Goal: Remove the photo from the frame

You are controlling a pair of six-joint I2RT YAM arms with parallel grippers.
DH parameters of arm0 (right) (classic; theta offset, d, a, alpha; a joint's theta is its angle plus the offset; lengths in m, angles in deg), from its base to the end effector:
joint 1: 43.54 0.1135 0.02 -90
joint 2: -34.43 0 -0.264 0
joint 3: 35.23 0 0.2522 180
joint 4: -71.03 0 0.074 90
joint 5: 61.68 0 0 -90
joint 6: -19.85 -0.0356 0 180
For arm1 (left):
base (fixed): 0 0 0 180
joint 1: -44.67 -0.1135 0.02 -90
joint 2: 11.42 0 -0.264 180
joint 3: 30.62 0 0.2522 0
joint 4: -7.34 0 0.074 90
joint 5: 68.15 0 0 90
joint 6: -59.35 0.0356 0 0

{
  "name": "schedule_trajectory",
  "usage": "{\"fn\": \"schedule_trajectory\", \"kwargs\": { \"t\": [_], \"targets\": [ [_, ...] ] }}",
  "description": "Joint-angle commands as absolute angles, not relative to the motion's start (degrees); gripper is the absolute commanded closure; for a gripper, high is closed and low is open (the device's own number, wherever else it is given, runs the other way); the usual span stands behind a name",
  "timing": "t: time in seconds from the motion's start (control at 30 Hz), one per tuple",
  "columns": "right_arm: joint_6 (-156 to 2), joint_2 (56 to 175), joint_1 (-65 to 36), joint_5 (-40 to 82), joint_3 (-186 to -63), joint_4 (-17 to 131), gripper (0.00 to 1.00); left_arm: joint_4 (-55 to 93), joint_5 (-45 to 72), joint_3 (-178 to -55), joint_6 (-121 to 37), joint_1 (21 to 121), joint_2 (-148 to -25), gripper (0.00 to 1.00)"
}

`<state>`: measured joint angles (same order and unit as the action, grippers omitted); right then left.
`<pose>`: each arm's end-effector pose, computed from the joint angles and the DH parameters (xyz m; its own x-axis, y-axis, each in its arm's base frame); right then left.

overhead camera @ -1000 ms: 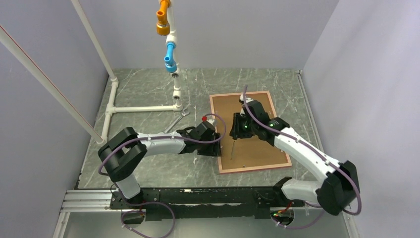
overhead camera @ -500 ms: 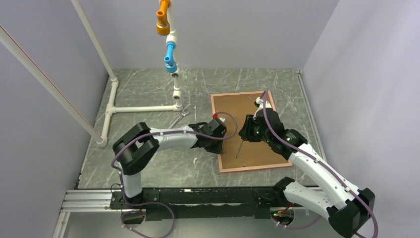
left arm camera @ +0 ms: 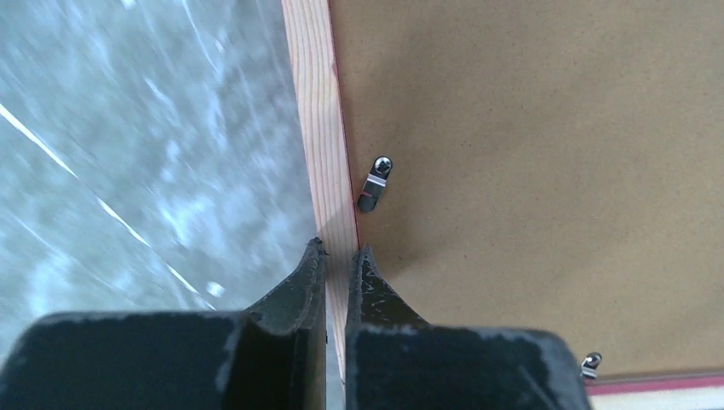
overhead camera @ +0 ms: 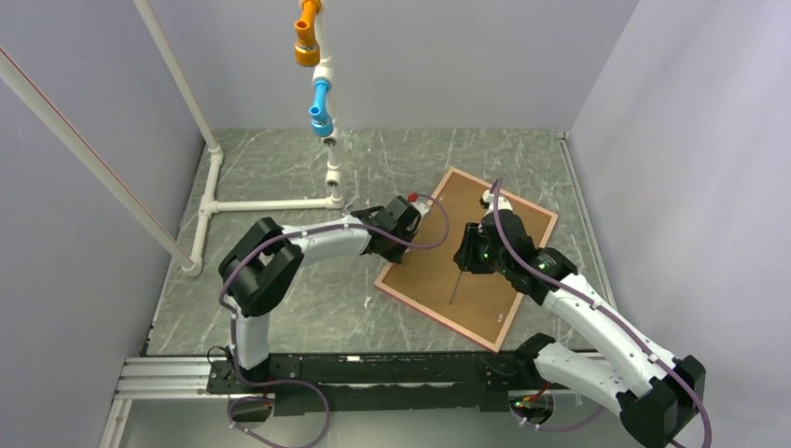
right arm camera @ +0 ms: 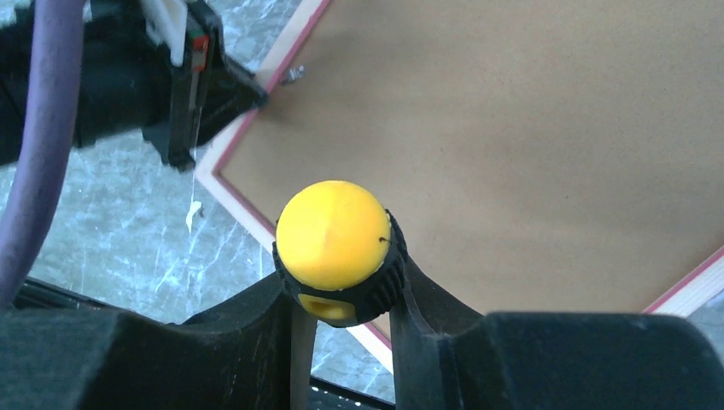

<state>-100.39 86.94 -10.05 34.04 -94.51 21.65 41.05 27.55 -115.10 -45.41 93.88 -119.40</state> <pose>0.1607 0.1020 0.2786 -0.7335 0.1156 -0.6698 -0.1371 0.9400 0.3124 0.2588 -0.2945 0.1721 -0.7141 0.4395 -0.5450 0.5546 0.8301 -0.0572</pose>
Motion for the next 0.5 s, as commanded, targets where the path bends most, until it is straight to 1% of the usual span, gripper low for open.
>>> {"fn": "schedule_trajectory", "kwargs": {
  "t": [0.0, 0.13, 0.17, 0.23, 0.27, 0.3, 0.33, 0.37, 0.47],
  "targets": [
    [-100.3, 87.2, -10.2, 34.0, -94.5, 24.1, 1.0, 45.6, 30.4, -122.0, -27.6, 89.7, -126.0, 0.99],
    [-100.7, 88.2, -10.2, 32.4, -94.4, 25.3, 1.0, 49.4, 27.6, -132.1, -24.5, 86.6, -132.4, 0.98],
    [-100.9, 88.4, -10.2, 32.0, -94.4, 25.7, 1.0, 51.4, 27.9, -135.1, -25.2, 86.1, -133.9, 0.97],
    [-101.1, 89.0, -10.2, 31.5, -94.3, 26.3, 1.0, 54.6, 30.6, -138.4, -26.8, 85.4, -135.0, 0.91],
    [-101.1, 88.9, -10.2, 31.4, -94.2, 26.4, 1.0, 54.5, 31.7, -138.2, -28.0, 85.0, -134.0, 0.85],
    [-101.1, 88.9, -10.1, 31.4, -94.1, 26.5, 1.0, 53.7, 32.3, -136.9, -29.3, 84.8, -132.3, 0.71],
    [-101.1, 88.8, -10.2, 31.5, -94.0, 26.6, 1.0, 52.4, 32.3, -135.1, -31.3, 84.5, -130.0, 0.62],
    [-101.0, 88.7, -10.2, 31.7, -93.8, 26.7, 1.0, 51.3, 32.0, -133.0, -33.7, 84.3, -127.5, 0.55],
    [-100.7, 88.7, -10.2, 32.0, -93.6, 27.3, 1.0, 49.4, 31.7, -127.3, -40.1, 84.0, -120.3, 0.43]
  ]
}}
